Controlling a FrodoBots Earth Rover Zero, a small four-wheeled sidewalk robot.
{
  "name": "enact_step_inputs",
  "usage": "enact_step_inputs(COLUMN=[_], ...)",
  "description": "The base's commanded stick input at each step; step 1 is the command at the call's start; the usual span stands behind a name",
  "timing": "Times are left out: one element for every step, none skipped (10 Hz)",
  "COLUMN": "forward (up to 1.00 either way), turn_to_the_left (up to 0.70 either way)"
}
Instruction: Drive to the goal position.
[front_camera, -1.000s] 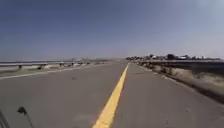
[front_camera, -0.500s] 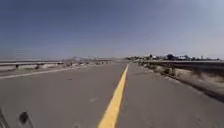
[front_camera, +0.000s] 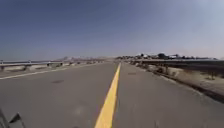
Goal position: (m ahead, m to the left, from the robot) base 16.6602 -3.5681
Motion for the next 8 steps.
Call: enact_step_inputs(forward=[0.5,0.5,0.5,0.5,0.5,0.5,0.5,0.5], turn_to_the_left=[0.0,0.0,0.0,0.0,0.0,0.0,0.0,0.0])
